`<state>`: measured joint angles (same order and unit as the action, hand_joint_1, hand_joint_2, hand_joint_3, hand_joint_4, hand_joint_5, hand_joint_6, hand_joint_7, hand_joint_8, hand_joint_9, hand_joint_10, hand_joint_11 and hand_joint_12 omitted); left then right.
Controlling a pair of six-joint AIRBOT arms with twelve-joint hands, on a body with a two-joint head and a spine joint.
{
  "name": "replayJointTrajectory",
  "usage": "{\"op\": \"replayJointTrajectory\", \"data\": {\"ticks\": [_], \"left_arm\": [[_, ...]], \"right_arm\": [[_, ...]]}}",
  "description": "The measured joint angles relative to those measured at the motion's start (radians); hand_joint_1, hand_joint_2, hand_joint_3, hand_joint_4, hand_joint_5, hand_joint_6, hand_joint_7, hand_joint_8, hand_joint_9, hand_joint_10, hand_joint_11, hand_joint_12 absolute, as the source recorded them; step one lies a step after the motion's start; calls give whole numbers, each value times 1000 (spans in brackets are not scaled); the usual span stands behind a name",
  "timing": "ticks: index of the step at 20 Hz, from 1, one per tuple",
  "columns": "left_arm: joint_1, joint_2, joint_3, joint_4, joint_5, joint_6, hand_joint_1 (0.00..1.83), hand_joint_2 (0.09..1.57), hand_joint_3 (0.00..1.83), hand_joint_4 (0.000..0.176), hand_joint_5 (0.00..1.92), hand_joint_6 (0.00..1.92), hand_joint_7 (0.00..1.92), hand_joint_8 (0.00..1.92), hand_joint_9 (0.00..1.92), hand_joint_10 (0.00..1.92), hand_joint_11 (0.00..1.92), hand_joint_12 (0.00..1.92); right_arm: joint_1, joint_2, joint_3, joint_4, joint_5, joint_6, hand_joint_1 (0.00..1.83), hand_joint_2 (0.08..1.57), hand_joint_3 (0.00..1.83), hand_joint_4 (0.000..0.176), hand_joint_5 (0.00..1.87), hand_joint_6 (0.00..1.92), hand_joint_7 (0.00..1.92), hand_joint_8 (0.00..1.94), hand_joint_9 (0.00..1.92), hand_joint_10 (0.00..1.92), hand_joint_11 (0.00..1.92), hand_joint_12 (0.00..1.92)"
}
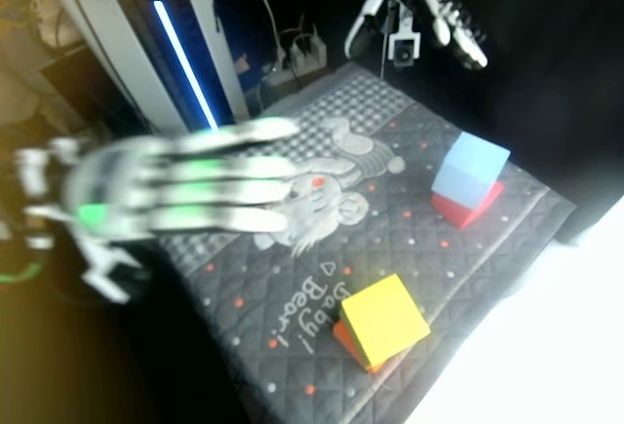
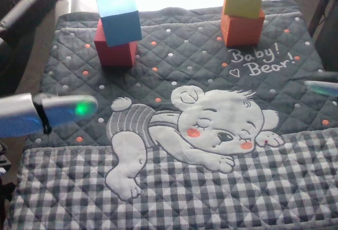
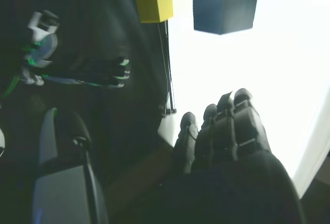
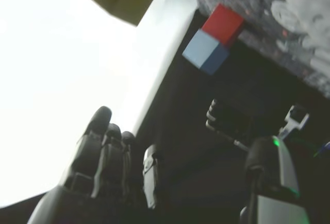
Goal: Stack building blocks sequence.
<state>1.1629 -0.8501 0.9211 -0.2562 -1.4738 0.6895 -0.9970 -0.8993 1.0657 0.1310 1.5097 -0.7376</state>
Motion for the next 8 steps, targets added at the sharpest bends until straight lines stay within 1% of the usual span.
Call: {"op": "replayJointTrajectory", "data": {"ticks": [1,2,3,4,5,6,7,8], "left_arm": [[2,0,0,0,-16,0,480,1031,23,136,0,0,0,0,0,0,18,49],[10,0,-2,-5,-35,0,347,1149,19,146,0,0,0,0,0,0,11,65],[15,0,-8,-16,-45,0,289,1173,14,170,0,0,0,0,0,0,1,12],[16,-2,-7,-25,-51,-6,208,1220,27,169,0,0,0,0,0,0,0,2],[16,-7,11,-27,-62,-34,174,1234,24,158,0,0,0,0,0,0,0,0],[16,-8,18,-31,-76,-48,62,1256,24,106,0,0,0,0,11,3,19,9],[14,-9,21,-43,-94,-53,12,1359,21,20,0,0,1,0,1,0,3,1],[11,-8,24,-44,-108,-57,2,1370,7,22,0,0,92,8,93,11,53,25]], "right_arm": [[-39,14,-21,11,41,-7,1034,957,4,171,200,19,2,0,0,0,0,0],[-76,23,-38,18,82,-8,971,926,0,153,119,3,64,21,25,9,29,13],[-106,31,-58,34,115,-9,950,948,2,130,23,0,71,18,35,11,19,9],[-126,34,-64,37,123,-9,752,965,10,167,4,0,13,3,6,1,3,1],[-146,36,-64,42,122,-3,656,1030,10,174,0,0,2,0,0,0,0,0],[-148,37,-66,46,119,1,539,1078,23,176,0,0,0,0,0,0,0,0],[-148,40,-71,50,119,1,500,1127,13,88,0,0,0,0,0,0,0,0],[-147,43,-80,46,121,1,416,1142,12,97,0,0,0,0,0,0,0,0]]}}
